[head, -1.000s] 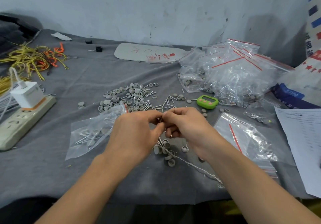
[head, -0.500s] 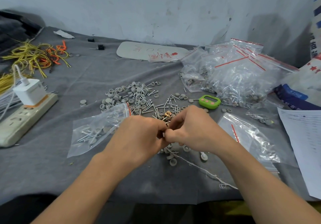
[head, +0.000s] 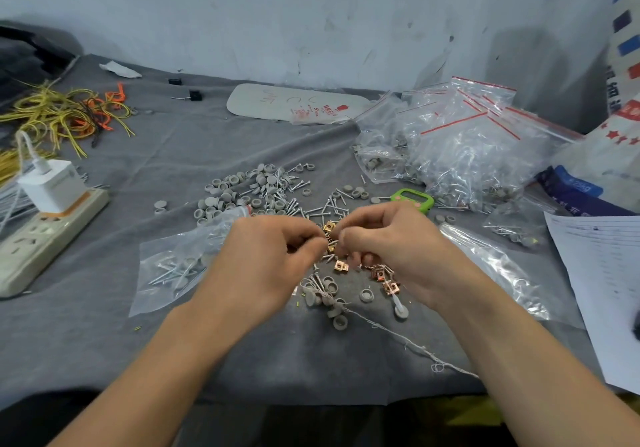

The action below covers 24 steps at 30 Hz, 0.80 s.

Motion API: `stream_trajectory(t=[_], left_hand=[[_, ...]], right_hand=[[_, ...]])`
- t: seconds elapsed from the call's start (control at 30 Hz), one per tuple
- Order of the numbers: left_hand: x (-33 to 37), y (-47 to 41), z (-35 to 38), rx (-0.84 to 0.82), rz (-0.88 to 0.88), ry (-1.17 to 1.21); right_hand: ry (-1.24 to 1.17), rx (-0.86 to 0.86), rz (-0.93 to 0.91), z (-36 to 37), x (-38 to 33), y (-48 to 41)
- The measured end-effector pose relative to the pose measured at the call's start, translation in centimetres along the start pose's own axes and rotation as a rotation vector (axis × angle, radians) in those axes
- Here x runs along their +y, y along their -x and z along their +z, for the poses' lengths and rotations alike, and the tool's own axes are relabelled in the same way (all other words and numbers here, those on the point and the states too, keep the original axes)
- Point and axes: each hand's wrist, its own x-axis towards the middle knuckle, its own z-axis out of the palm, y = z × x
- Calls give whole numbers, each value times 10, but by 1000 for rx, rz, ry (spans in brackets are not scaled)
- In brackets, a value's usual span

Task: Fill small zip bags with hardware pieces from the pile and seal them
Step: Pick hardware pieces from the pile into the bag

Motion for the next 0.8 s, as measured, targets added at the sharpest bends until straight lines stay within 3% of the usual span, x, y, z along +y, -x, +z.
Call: stream_trajectory(t=[0.17,0.27,0.4,0.6,0.7,0.8], left_hand=[[0,-9,6,83,-227,378],[-1,-9,7,20,-270,414],[-4,-10,5,-38,-313,389],[-6,-9,-4,-7,-192,132],[-1,-7,-1,70,-144,241],[1,-9,0,35,-107,359]], right_hand=[[280,249,-234,13,6,3],[426,275,-383,26,6,6],[513,261,-386,32,6,4],[212,96,-124,24,1,4],[5,37,-49,19,-2,4],[-138,-16,-15,19,-3,6]])
